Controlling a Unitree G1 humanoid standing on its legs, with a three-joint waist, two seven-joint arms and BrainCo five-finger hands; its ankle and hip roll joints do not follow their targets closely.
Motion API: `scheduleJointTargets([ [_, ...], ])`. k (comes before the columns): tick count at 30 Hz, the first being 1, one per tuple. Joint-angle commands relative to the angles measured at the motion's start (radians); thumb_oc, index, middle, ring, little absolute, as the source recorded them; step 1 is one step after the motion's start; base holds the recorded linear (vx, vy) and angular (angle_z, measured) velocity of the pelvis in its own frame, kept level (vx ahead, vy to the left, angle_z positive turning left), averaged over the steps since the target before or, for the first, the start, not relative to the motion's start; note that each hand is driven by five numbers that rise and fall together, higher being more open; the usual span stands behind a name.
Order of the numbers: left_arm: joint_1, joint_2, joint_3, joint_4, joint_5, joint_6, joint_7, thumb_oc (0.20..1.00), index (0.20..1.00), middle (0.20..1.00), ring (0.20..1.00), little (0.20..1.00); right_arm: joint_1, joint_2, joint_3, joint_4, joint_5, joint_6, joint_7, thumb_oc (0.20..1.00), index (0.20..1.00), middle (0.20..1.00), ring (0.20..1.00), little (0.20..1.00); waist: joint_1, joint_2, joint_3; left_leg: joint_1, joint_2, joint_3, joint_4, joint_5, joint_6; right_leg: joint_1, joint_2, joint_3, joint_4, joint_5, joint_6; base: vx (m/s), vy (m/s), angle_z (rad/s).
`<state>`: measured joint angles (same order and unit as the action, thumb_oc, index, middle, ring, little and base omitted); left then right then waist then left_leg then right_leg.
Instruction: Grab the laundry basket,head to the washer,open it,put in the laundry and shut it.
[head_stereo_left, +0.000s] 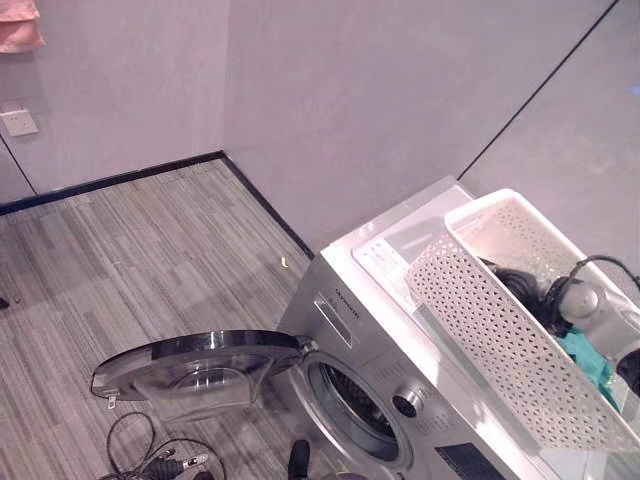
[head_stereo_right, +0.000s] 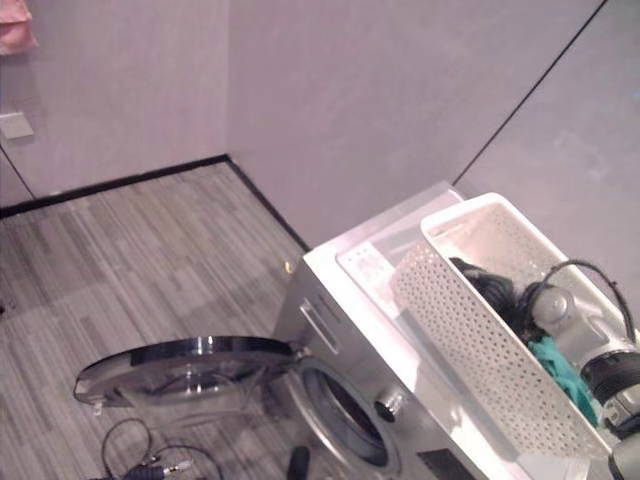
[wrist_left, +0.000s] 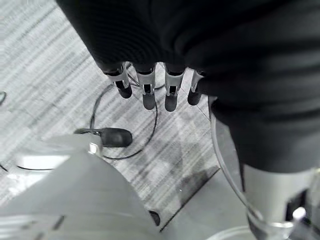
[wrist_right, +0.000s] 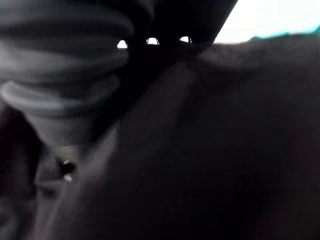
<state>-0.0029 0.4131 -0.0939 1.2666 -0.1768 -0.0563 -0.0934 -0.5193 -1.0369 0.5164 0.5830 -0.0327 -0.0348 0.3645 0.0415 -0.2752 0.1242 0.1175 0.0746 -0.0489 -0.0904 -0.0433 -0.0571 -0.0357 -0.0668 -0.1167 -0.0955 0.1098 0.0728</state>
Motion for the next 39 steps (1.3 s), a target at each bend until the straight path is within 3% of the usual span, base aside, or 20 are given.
scheduleJointTargets([
  [1, -0.057, -0.009, -0.015, 0.021, 0.024, -0.016, 0.003, 1.000, 1.000, 1.000, 1.000, 1.000, 0.007, 0.027, 0.118, 0.035, -0.071, 0.020, 0.027, 0.200, 0.200, 0.200, 0.200, 0.200, 0.038, 0.019, 0.053, 0.010, 0.004, 0.063, 0.028, -0.106, 0.044, -0.015, -0.029, -0.032, 0.012, -0.026, 0.065, 0.01, -0.027, 0.06],
  [8, -0.053, -0.012, -0.009, 0.031, 0.036, -0.012, 0.010, 1.000, 1.000, 1.000, 1.000, 1.000, 0.057, 0.031, 0.044, 0.027, -0.091, 0.022, -0.009, 0.200, 0.200, 0.200, 0.200, 0.200, 0.031, 0.017, 0.045, 0.008, 0.002, 0.052, 0.018, -0.103, 0.047, -0.013, -0.030, -0.037, 0.009, -0.027, 0.065, 0.00, -0.007, 0.10],
  [14, -0.050, -0.024, -0.006, 0.031, 0.040, -0.012, 0.018, 1.000, 1.000, 1.000, 1.000, 1.000, 0.067, 0.032, -0.103, -0.006, -0.033, 0.027, -0.101, 0.200, 0.200, 0.200, 0.200, 0.200, 0.018, 0.017, 0.023, 0.021, -0.001, 0.061, 0.015, -0.109, 0.052, -0.007, -0.029, -0.031, 0.010, -0.026, 0.067, 0.00, 0.000, 0.00],
  [15, -0.050, -0.027, 0.000, 0.032, 0.037, -0.011, 0.022, 1.000, 1.000, 1.000, 1.000, 1.000, 0.077, 0.027, -0.190, -0.048, 0.008, 0.027, -0.150, 0.200, 0.200, 0.200, 0.200, 0.200, 0.009, 0.018, 0.014, 0.026, -0.002, 0.064, 0.015, -0.112, 0.054, -0.006, -0.028, -0.026, 0.010, -0.026, 0.067, 0.00, 0.010, -0.04],
  [17, -0.052, -0.030, 0.001, 0.035, 0.037, -0.011, 0.023, 1.000, 1.000, 1.000, 1.000, 1.000, 0.082, 0.031, -0.224, -0.066, 0.033, 0.022, -0.174, 0.200, 0.200, 0.200, 0.200, 0.200, 0.006, 0.019, 0.008, 0.029, -0.002, 0.067, 0.015, -0.114, 0.054, -0.005, -0.028, -0.023, 0.010, -0.026, 0.066, 0.01, 0.021, -0.04],
  [19, -0.050, -0.038, 0.008, 0.039, 0.041, -0.013, 0.029, 1.000, 1.000, 1.000, 1.000, 1.000, 0.106, 0.030, -0.332, -0.142, 0.095, 0.012, -0.227, 0.200, 0.200, 0.200, 0.200, 0.200, -0.004, 0.021, -0.007, 0.037, -0.002, 0.074, 0.015, -0.118, 0.057, -0.001, -0.027, -0.018, 0.012, -0.026, 0.066, 0.01, 0.020, -0.04],
  [20, -0.050, -0.037, 0.007, 0.039, 0.041, -0.013, 0.029, 1.000, 1.000, 1.000, 1.000, 1.000, 0.111, 0.030, -0.337, -0.145, 0.095, 0.014, -0.227, 0.200, 0.200, 0.200, 0.200, 0.200, -0.002, 0.020, -0.006, 0.037, -0.002, 0.074, 0.014, -0.119, 0.057, -0.001, -0.027, -0.018, 0.012, -0.026, 0.066, 0.00, 0.011, -0.03],
  [29, -0.038, -0.056, 0.040, 0.062, 0.074, -0.002, 0.052, 1.000, 1.000, 1.000, 1.000, 1.000, 0.299, 0.070, -0.744, -0.453, 0.162, -0.033, -0.427, 0.200, 0.200, 0.200, 0.200, 0.200, -0.024, 0.045, -0.056, 0.057, -0.007, 0.070, 0.013, -0.135, 0.067, 0.017, -0.027, -0.014, 0.023, -0.036, 0.065, 0.00, 0.009, -0.01],
  [39, -0.023, -0.089, 0.031, 0.057, 0.095, 0.014, 0.092, 1.000, 1.000, 1.000, 1.000, 1.000, 0.254, 0.109, -0.879, -0.661, 0.064, -0.047, -0.627, 0.200, 0.200, 0.200, 0.200, 0.200, -0.019, 0.083, -0.085, 0.060, -0.020, 0.067, 0.025, -0.146, 0.080, 0.022, -0.032, -0.010, 0.033, -0.043, 0.064, 0.00, 0.030, -0.03],
])
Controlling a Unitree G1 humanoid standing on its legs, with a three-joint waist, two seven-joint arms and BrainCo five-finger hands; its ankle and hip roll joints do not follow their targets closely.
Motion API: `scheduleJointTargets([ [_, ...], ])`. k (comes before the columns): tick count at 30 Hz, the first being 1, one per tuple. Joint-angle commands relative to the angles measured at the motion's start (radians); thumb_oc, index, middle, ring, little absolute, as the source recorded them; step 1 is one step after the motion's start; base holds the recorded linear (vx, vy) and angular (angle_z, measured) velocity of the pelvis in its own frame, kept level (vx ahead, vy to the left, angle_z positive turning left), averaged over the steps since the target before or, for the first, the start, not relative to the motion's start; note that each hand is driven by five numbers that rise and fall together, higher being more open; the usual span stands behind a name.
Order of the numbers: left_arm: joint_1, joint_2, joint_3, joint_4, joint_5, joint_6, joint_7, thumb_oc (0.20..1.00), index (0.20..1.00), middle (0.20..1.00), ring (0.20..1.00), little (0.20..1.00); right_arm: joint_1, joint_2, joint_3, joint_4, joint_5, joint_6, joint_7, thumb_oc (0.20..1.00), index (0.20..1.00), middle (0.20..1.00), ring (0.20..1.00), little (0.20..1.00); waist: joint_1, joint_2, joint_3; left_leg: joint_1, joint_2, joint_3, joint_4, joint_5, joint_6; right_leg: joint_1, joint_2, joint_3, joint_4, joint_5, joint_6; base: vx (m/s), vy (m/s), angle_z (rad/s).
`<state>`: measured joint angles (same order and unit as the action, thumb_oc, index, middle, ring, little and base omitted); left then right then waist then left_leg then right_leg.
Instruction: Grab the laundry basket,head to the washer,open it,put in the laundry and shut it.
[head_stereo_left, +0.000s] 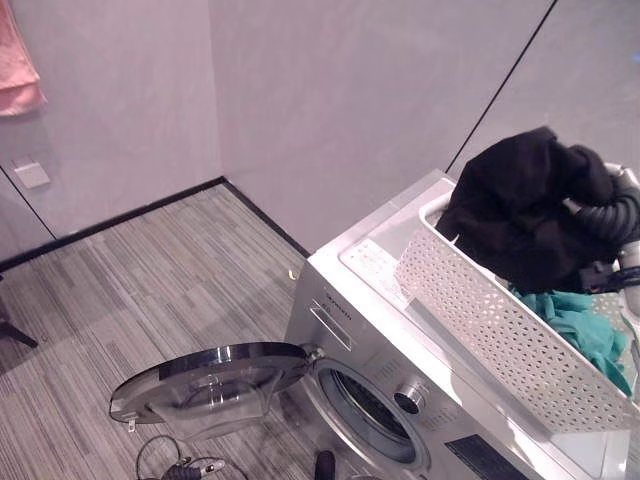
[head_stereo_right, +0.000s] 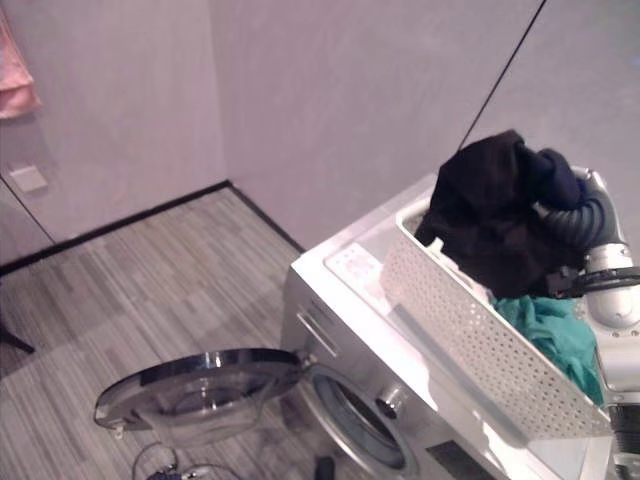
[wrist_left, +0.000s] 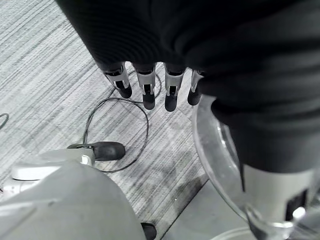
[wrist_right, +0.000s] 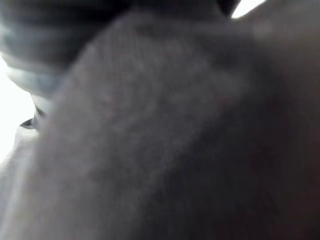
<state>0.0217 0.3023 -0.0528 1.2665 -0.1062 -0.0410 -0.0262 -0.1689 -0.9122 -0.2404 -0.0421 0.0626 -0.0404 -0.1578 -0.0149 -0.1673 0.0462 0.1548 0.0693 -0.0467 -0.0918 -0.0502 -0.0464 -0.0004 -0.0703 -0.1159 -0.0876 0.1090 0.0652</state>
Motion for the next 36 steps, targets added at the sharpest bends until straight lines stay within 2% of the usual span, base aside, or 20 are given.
scheduleJointTargets([
  [1, -0.045, 0.015, -0.029, 0.053, 0.025, 0.000, 0.030, 1.000, 1.000, 1.000, 1.000, 1.000, -0.139, -0.021, -0.110, -0.027, -0.054, -0.030, -0.147, 0.200, 0.200, 0.200, 0.200, 0.200, 0.044, -0.021, -0.012, 0.021, -0.019, 0.060, 0.031, -0.139, 0.072, -0.011, -0.031, -0.012, 0.028, -0.044, 0.070, -0.02, 0.044, 0.00],
  [4, -0.045, 0.009, -0.048, 0.046, 0.021, 0.001, 0.036, 1.000, 1.000, 1.000, 1.000, 1.000, -0.198, -0.032, -0.080, 0.007, -0.055, -0.017, -0.176, 0.200, 0.200, 0.200, 0.200, 0.200, 0.049, -0.017, -0.014, 0.018, -0.023, 0.056, 0.036, -0.140, 0.074, -0.010, -0.034, -0.014, 0.030, -0.043, 0.070, -0.01, 0.012, 0.00],
  [8, -0.052, 0.005, -0.083, 0.035, 0.014, -0.002, 0.047, 1.000, 1.000, 1.000, 1.000, 1.000, -0.351, -0.100, -0.021, 0.142, -0.142, 0.030, -0.262, 0.200, 0.200, 0.200, 0.200, 0.200, 0.062, -0.010, -0.015, 0.016, -0.028, 0.048, 0.044, -0.142, 0.077, -0.006, -0.042, -0.022, 0.032, -0.043, 0.070, -0.02, 0.032, 0.00],
  [9, -0.052, 0.004, -0.082, 0.035, 0.014, -0.002, 0.047, 1.000, 1.000, 1.000, 1.000, 1.000, -0.354, -0.101, -0.019, 0.143, -0.142, 0.030, -0.263, 0.200, 0.200, 0.200, 0.200, 0.200, 0.061, -0.009, -0.015, 0.016, -0.028, 0.048, 0.044, -0.142, 0.077, -0.006, -0.042, -0.022, 0.032, -0.043, 0.070, -0.03, 0.021, 0.03],
  [11, -0.058, 0.003, -0.103, 0.018, 0.024, -0.008, 0.052, 1.000, 1.000, 1.000, 1.000, 1.000, -0.402, -0.135, -0.018, 0.178, -0.236, 0.064, -0.312, 0.200, 0.200, 0.200, 0.200, 0.200, 0.067, -0.009, -0.017, 0.014, -0.032, 0.038, 0.048, -0.144, 0.080, -0.004, -0.046, -0.027, 0.034, -0.044, 0.070, -0.02, 0.022, 0.05],
  [16, -0.072, -0.004, -0.141, -0.001, 0.039, -0.017, 0.057, 1.000, 1.000, 1.000, 1.000, 1.000, -0.472, -0.184, -0.011, 0.233, -0.325, 0.102, -0.384, 0.200, 0.200, 0.200, 0.200, 0.200, 0.070, -0.008, -0.016, 0.014, -0.040, 0.030, 0.056, -0.148, 0.086, 0.000, -0.056, -0.036, 0.039, -0.042, 0.075, -0.03, 0.030, 0.09],
  [18, -0.072, -0.005, -0.141, -0.001, 0.039, -0.017, 0.057, 1.000, 1.000, 1.000, 1.000, 1.000, -0.474, -0.185, -0.010, 0.234, -0.325, 0.103, -0.384, 0.200, 0.200, 0.200, 0.200, 0.200, 0.070, -0.008, -0.016, 0.015, -0.041, 0.030, 0.056, -0.148, 0.086, 0.000, -0.056, -0.035, 0.039, -0.042, 0.075, -0.03, 0.038, 0.07],
  [19, -0.079, -0.014, -0.140, 0.002, 0.047, -0.019, 0.063, 1.000, 1.000, 1.000, 1.000, 1.000, -0.459, -0.198, -0.040, 0.194, -0.387, 0.125, -0.404, 0.200, 0.200, 0.200, 0.200, 0.200, 0.063, -0.008, -0.016, 0.018, -0.047, 0.033, 0.057, -0.150, 0.091, -0.002, -0.061, -0.034, 0.042, -0.036, 0.081, -0.05, 0.064, 0.02],
  [24, -0.083, -0.026, -0.129, 0.007, 0.073, -0.023, 0.065, 1.000, 1.000, 1.000, 1.000, 1.000, -0.389, -0.222, -0.127, 0.074, -0.499, 0.136, -0.413, 0.200, 0.200, 0.200, 0.200, 0.200, 0.045, -0.002, -0.019, 0.020, -0.060, 0.046, 0.054, -0.152, 0.100, -0.014, -0.071, -0.026, 0.043, -0.019, 0.091, -0.05, 0.066, -0.02],
  [29, -0.086, -0.035, -0.106, 0.024, 0.088, -0.022, 0.067, 1.000, 1.000, 1.000, 1.000, 1.000, -0.310, -0.187, -0.203, -0.065, -0.552, 0.133, -0.392, 0.200, 0.200, 0.200, 0.200, 0.200, 0.027, 0.004, -0.017, 0.025, -0.076, 0.067, 0.057, -0.156, 0.113, -0.032, -0.078, -0.003, 0.053, -0.002, 0.099, -0.04, 0.065, -0.11],
  [31, -0.081, -0.040, -0.085, 0.030, 0.099, -0.023, 0.066, 1.000, 1.000, 1.000, 1.000, 1.000, -0.234, -0.147, -0.263, -0.148, -0.585, 0.126, -0.380, 0.200, 0.200, 0.200, 0.200, 0.200, 0.011, 0.011, -0.016, 0.032, -0.084, 0.078, 0.059, -0.160, 0.122, -0.039, -0.081, 0.010, 0.058, 0.005, 0.104, -0.03, 0.080, -0.20],
  [36, -0.063, -0.041, -0.060, 0.031, 0.108, -0.027, 0.066, 1.000, 1.000, 1.000, 1.000, 1.000, -0.110, -0.100, -0.356, -0.225, -0.628, 0.129, -0.368, 0.200, 0.200, 0.200, 0.200, 0.200, -0.007, 0.016, -0.014, 0.045, -0.098, 0.108, 0.058, -0.167, 0.135, -0.056, -0.088, 0.033, 0.063, 0.028, 0.117, -0.02, 0.076, -0.21],
])
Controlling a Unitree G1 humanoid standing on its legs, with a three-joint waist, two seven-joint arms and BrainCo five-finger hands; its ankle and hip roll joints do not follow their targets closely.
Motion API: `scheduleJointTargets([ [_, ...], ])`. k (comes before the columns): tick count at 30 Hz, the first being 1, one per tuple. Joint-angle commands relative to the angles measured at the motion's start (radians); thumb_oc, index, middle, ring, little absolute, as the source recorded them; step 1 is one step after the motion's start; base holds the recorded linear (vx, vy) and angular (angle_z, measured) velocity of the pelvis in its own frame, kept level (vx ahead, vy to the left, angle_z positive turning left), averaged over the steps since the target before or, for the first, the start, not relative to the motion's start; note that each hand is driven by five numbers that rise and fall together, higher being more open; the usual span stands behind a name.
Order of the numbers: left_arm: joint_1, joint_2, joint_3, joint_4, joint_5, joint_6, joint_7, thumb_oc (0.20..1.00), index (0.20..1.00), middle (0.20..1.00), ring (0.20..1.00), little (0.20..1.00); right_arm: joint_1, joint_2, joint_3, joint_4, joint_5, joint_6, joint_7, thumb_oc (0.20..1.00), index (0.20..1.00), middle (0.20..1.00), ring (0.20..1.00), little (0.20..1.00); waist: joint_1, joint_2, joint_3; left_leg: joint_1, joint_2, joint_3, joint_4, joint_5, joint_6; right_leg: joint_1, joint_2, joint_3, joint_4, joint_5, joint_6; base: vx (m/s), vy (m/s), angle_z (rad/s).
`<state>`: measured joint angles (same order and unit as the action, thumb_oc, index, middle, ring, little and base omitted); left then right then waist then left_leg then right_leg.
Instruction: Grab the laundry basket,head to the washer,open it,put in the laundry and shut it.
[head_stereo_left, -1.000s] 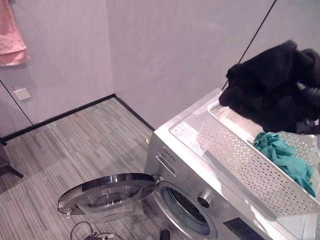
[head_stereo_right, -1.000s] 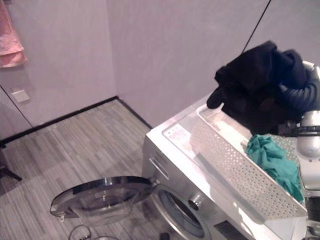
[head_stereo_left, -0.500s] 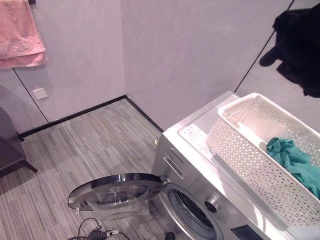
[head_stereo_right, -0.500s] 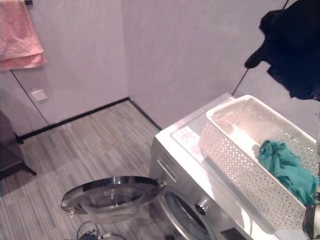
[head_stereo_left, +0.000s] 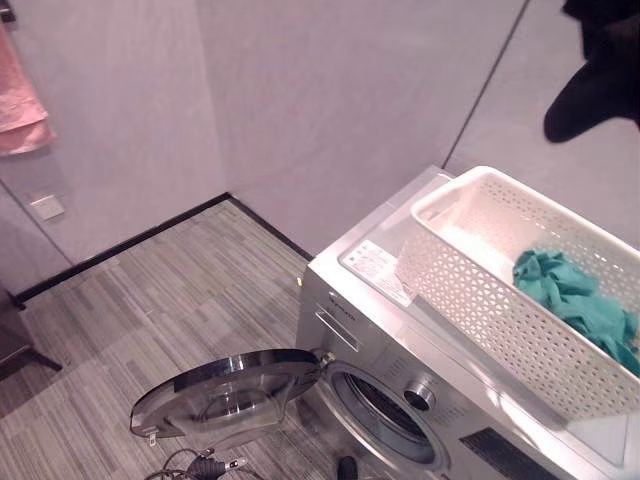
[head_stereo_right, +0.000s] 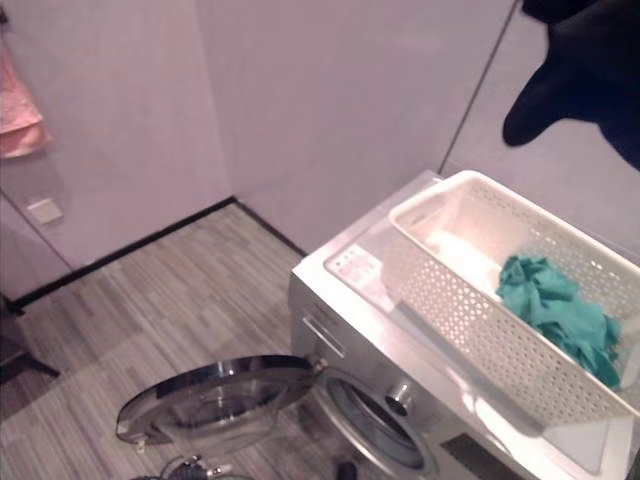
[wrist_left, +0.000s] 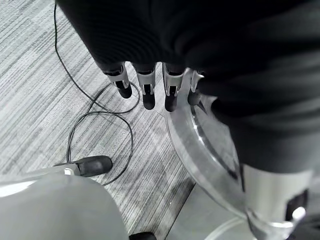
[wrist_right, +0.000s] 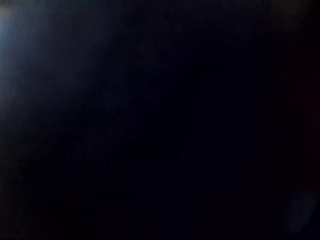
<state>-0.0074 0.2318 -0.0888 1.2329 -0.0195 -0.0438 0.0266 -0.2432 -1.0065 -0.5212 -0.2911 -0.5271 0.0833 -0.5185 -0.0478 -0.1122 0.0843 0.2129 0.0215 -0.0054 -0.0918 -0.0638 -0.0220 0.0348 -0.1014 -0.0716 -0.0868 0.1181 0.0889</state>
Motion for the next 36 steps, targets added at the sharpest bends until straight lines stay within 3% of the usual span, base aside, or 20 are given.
scheduleJointTargets([
  [1, -0.024, 0.028, -0.006, 0.066, 0.019, -0.026, 0.014, 1.000, 1.000, 1.000, 1.000, 1.000, 0.012, 0.002, -0.107, 0.025, -0.048, 0.013, -0.001, 0.200, 0.200, 0.200, 0.200, 0.200, 0.013, -0.034, -0.050, -0.008, -0.055, 0.084, 0.060, -0.158, 0.118, -0.099, -0.060, -0.003, 0.062, 0.027, 0.098, -0.02, 0.074, -0.34],
  [5, -0.003, 0.029, 0.014, 0.070, 0.025, -0.029, 0.009, 1.000, 1.000, 1.000, 1.000, 1.000, 0.105, 0.004, -0.181, 0.030, -0.066, 0.029, -0.003, 0.200, 0.200, 0.200, 0.200, 0.200, -0.002, -0.025, -0.041, 0.004, -0.062, 0.115, 0.063, -0.166, 0.129, -0.116, -0.063, 0.023, 0.080, 0.035, 0.106, -0.02, 0.080, -0.36],
  [8, 0.012, 0.028, 0.044, 0.081, 0.032, -0.029, 0.016, 1.000, 1.000, 1.000, 1.000, 1.000, 0.216, 0.058, -0.265, -0.004, -0.111, 0.043, -0.003, 0.200, 0.200, 0.200, 0.200, 0.200, -0.035, -0.009, -0.028, 0.024, -0.069, 0.141, 0.061, -0.176, 0.142, -0.135, -0.058, 0.042, 0.107, 0.039, 0.115, -0.01, 0.069, -0.34],
  [13, 0.031, 0.020, 0.077, 0.085, 0.023, -0.033, 0.022, 1.000, 1.000, 1.000, 1.000, 1.000, 0.303, 0.124, -0.302, -0.028, -0.162, 0.058, -0.001, 0.200, 0.200, 0.200, 0.200, 0.200, -0.053, 0.012, -0.015, 0.042, -0.070, 0.183, 0.050, -0.182, 0.155, -0.163, -0.058, 0.034, 0.136, 0.058, 0.126, -0.04, 0.034, -0.45],
  [14, 0.035, 0.016, 0.090, 0.084, 0.021, -0.031, 0.022, 1.000, 1.000, 1.000, 1.000, 1.000, 0.344, 0.167, -0.312, -0.034, -0.185, 0.065, 0.004, 0.200, 0.200, 0.200, 0.200, 0.200, -0.059, 0.030, -0.003, 0.033, -0.062, 0.207, 0.048, -0.173, 0.157, -0.173, -0.065, -0.004, 0.175, 0.036, 0.118, -0.10, -0.003, -0.66],
  [15, 0.035, 0.016, 0.089, 0.084, 0.021, -0.031, 0.022, 1.000, 1.000, 1.000, 1.000, 1.000, 0.346, 0.169, -0.314, -0.037, -0.186, 0.066, 0.005, 0.200, 0.200, 0.200, 0.200, 0.200, -0.059, 0.027, -0.003, 0.031, -0.063, 0.208, 0.049, -0.169, 0.155, -0.176, -0.066, -0.004, 0.177, 0.038, 0.115, -0.14, 0.005, -0.71],
  [16, 0.034, 0.015, 0.095, 0.088, 0.020, -0.028, 0.024, 1.000, 1.000, 1.000, 1.000, 1.000, 0.385, 0.226, -0.319, -0.045, -0.209, 0.070, 0.009, 0.200, 0.200, 0.200, 0.200, 0.200, -0.067, 0.048, 0.003, 0.016, -0.048, 0.219, 0.051, -0.164, 0.155, -0.166, -0.071, -0.046, 0.229, -0.026, 0.094, -0.06, -0.006, -0.48],
  [21, 0.042, 0.012, 0.105, 0.084, 0.019, -0.022, 0.018, 1.000, 1.000, 1.000, 1.000, 1.000, 0.433, 0.333, -0.283, -0.066, -0.251, 0.071, 0.036, 0.200, 0.200, 0.200, 0.200, 0.200, -0.060, 0.066, -0.003, -0.046, -0.034, 0.250, 0.075, -0.145, 0.161, -0.147, -0.099, -0.092, 0.360, -0.121, 0.062, -0.10, -0.030, -0.42],
  [22, 0.046, 0.010, 0.107, 0.084, 0.019, -0.021, 0.014, 1.000, 1.000, 1.000, 1.000, 1.000, 0.431, 0.360, -0.254, -0.083, -0.266, 0.064, 0.047, 0.200, 0.200, 0.200, 0.200, 0.200, -0.048, 0.070, -0.010, -0.072, -0.027, 0.275, 0.091, -0.145, 0.164, -0.133, -0.125, -0.126, 0.406, -0.151, 0.049, 0.02, -0.027, -0.33],
  [23, 0.045, 0.012, 0.107, 0.084, 0.019, -0.020, 0.014, 1.000, 1.000, 1.000, 1.000, 1.000, 0.431, 0.362, -0.253, -0.083, -0.267, 0.065, 0.047, 0.200, 0.200, 0.200, 0.200, 0.200, -0.047, 0.072, -0.015, -0.066, -0.027, 0.255, 0.090, -0.159, 0.164, -0.130, -0.121, -0.110, 0.409, -0.165, 0.057, -0.02, -0.112, -0.66],
  [24, 0.049, 0.011, 0.113, 0.086, 0.015, -0.019, 0.011, 1.000, 1.000, 1.000, 1.000, 1.000, 0.413, 0.374, -0.218, -0.091, -0.288, 0.064, 0.049, 0.200, 0.200, 0.200, 0.200, 0.200, -0.018, 0.070, -0.030, -0.091, -0.025, 0.292, 0.105, -0.162, 0.159, -0.079, -0.167, -0.181, 0.382, -0.167, 0.061, 0.03, -0.074, -0.59],
  [25, 0.050, 0.013, 0.115, 0.085, 0.015, -0.019, 0.011, 1.000, 1.000, 1.000, 1.000, 1.000, 0.411, 0.377, -0.215, -0.092, -0.291, 0.065, 0.050, 0.200, 0.200, 0.200, 0.200, 0.200, -0.020, 0.068, -0.031, -0.093, -0.025, 0.293, 0.109, -0.163, 0.158, -0.074, -0.167, -0.183, 0.373, -0.163, 0.062, -0.07, -0.199, -0.72],
  [26, 0.053, 0.017, 0.124, 0.082, 0.007, -0.020, 0.014, 1.000, 1.000, 1.000, 1.000, 1.000, 0.390, 0.383, -0.175, -0.099, -0.311, 0.070, 0.064, 0.200, 0.200, 0.200, 0.200, 0.200, 0.002, 0.063, -0.050, -0.117, -0.026, 0.325, 0.116, -0.165, 0.150, -0.037, -0.203, -0.236, 0.300, -0.107, 0.083, -0.03, -0.101, -0.43],
  [31, 0.055, 0.020, 0.150, 0.079, -0.015, -0.019, 0.028, 1.000, 1.000, 1.000, 1.000, 1.000, 0.364, 0.414, -0.071, -0.117, -0.308, 0.050, 0.113, 0.200, 0.200, 0.200, 0.200, 0.200, 0.002, 0.080, -0.072, -0.126, -0.025, 0.373, 0.100, -0.164, 0.142, -0.047, -0.211, -0.234, 0.185, -0.033, 0.108, 0.00, -0.120, -0.50],
  [36, 0.054, 0.020, 0.149, 0.075, -0.015, -0.020, 0.032, 1.000, 1.000, 1.000, 1.000, 1.000, 0.465, 0.515, 0.070, -0.102, -0.177, -0.007, 0.203, 0.200, 0.200, 0.200, 0.200, 0.200, -0.015, 0.088, -0.073, -0.121, -0.026, 0.403, 0.083, -0.145, 0.126, -0.019, -0.190, -0.225, 0.094, -0.028, 0.114, 0.00, -0.098, -0.38],
])
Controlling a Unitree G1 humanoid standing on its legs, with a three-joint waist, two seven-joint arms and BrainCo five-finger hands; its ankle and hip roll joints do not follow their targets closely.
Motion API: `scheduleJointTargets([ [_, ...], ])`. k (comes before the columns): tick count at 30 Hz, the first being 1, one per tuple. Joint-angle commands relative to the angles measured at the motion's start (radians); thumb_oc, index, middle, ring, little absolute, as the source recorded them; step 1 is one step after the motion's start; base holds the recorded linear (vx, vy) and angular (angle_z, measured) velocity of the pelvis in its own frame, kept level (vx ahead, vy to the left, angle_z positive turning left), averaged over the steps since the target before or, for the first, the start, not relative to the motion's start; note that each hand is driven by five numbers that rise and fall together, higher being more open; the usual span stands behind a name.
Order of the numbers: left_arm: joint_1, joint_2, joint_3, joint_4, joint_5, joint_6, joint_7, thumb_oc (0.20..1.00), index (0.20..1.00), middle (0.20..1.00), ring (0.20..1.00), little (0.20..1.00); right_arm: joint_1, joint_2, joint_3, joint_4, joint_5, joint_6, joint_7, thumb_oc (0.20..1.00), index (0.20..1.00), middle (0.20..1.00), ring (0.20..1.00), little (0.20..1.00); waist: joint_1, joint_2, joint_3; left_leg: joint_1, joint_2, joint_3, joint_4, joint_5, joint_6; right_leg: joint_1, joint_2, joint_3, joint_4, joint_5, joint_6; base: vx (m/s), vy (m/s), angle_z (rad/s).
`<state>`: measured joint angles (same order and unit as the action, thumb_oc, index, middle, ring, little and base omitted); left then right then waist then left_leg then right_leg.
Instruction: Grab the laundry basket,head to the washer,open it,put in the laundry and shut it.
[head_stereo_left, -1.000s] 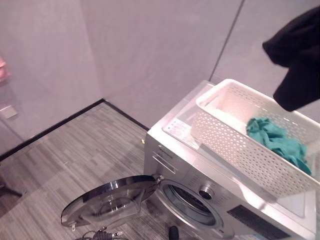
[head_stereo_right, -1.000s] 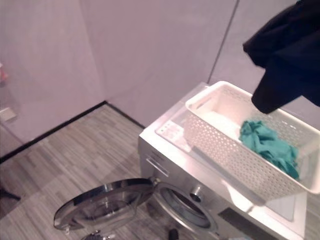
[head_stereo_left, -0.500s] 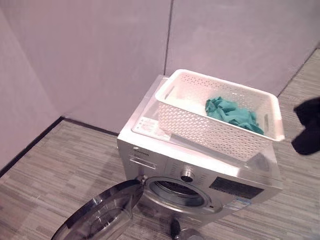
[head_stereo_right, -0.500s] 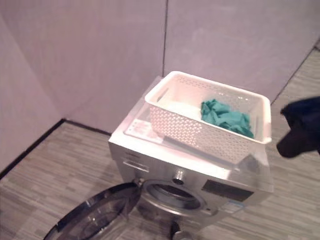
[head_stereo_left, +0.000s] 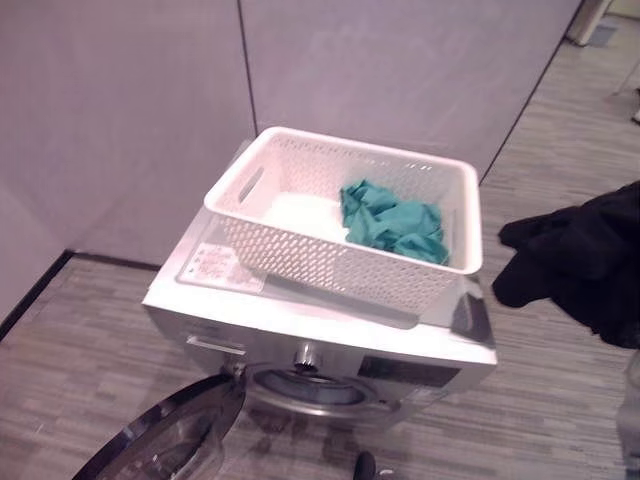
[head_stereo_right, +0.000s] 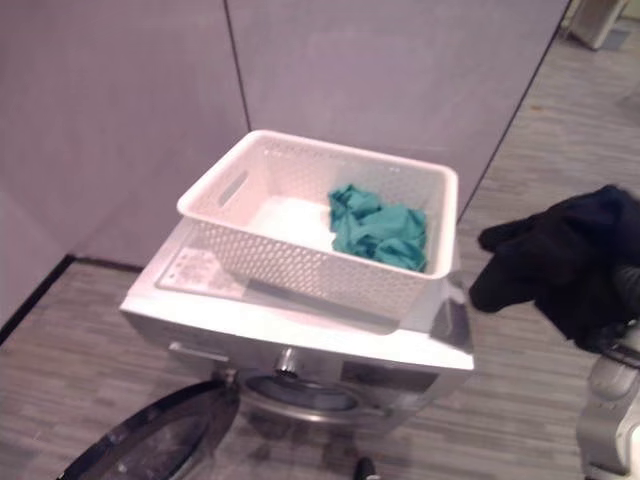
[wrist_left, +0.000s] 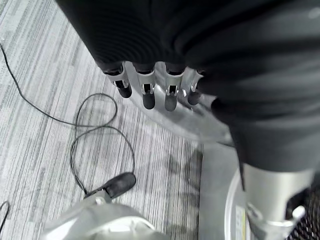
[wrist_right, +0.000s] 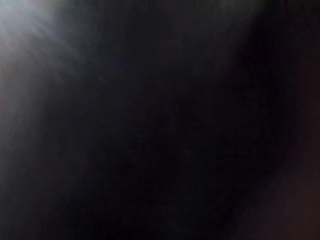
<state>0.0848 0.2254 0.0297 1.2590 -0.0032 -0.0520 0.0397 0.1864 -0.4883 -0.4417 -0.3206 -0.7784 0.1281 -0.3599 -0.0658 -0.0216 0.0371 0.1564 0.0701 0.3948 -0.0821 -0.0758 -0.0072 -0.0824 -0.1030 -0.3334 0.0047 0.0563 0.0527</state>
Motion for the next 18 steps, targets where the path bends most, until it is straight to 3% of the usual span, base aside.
scheduleJointTargets([
  [1, -0.044, 0.022, 0.028, 0.043, -0.039, -0.011, 0.015, 1.000, 1.000, 1.000, 1.000, 1.000, 0.093, 0.029, 0.046, -0.025, 0.144, -0.064, 0.091, 0.200, 0.200, 0.200, 0.200, 0.200, -0.007, 0.005, -0.023, -0.066, -0.072, 0.011, 0.064, -0.123, 0.104, 0.102, -0.179, 0.037, -0.014, 0.030, 0.150, -0.01, -0.070, -0.31],
  [5, -0.039, 0.025, 0.013, 0.033, -0.032, -0.013, -0.001, 1.000, 1.000, 1.000, 1.000, 1.000, 0.245, 0.055, 0.089, 0.085, 0.196, -0.067, 0.183, 0.200, 0.200, 0.200, 0.200, 0.200, -0.036, 0.008, -0.028, -0.059, -0.060, 0.016, 0.033, -0.101, 0.086, 0.112, -0.158, 0.028, -0.036, 0.016, 0.141, 0.01, -0.048, -0.09],
  [11, -0.043, 0.015, -0.022, 0.017, -0.032, -0.019, 0.000, 1.000, 1.000, 1.000, 1.000, 1.000, 0.336, 0.076, 0.129, 0.175, 0.205, -0.081, 0.233, 0.200, 0.200, 0.200, 0.200, 0.200, -0.064, 0.002, -0.023, -0.052, -0.052, 0.020, 0.025, -0.095, 0.080, 0.105, -0.148, 0.035, -0.029, 0.009, 0.137, 0.00, -0.006, 0.03],
  [14, -0.069, 0.016, -0.063, 0.015, -0.034, -0.024, 0.000, 1.000, 1.000, 1.000, 1.000, 1.000, 0.311, 0.093, 0.293, 0.313, 0.310, -0.110, 0.310, 0.200, 0.200, 0.200, 0.200, 0.200, -0.063, -0.014, -0.007, -0.045, -0.050, 0.027, 0.024, -0.093, 0.080, 0.090, -0.139, 0.064, -0.020, 0.007, 0.134, -0.03, 0.002, -0.08],
  [18, -0.088, 0.023, -0.086, 0.003, -0.032, -0.031, 0.006, 1.000, 1.000, 1.000, 1.000, 1.000, 0.266, 0.089, 0.378, 0.367, 0.345, -0.129, 0.331, 0.200, 0.200, 0.200, 0.200, 0.200, -0.049, -0.026, 0.006, -0.051, -0.049, 0.016, 0.017, -0.086, 0.075, 0.090, -0.140, 0.054, -0.029, 0.010, 0.135, -0.02, -0.003, -0.10],
])
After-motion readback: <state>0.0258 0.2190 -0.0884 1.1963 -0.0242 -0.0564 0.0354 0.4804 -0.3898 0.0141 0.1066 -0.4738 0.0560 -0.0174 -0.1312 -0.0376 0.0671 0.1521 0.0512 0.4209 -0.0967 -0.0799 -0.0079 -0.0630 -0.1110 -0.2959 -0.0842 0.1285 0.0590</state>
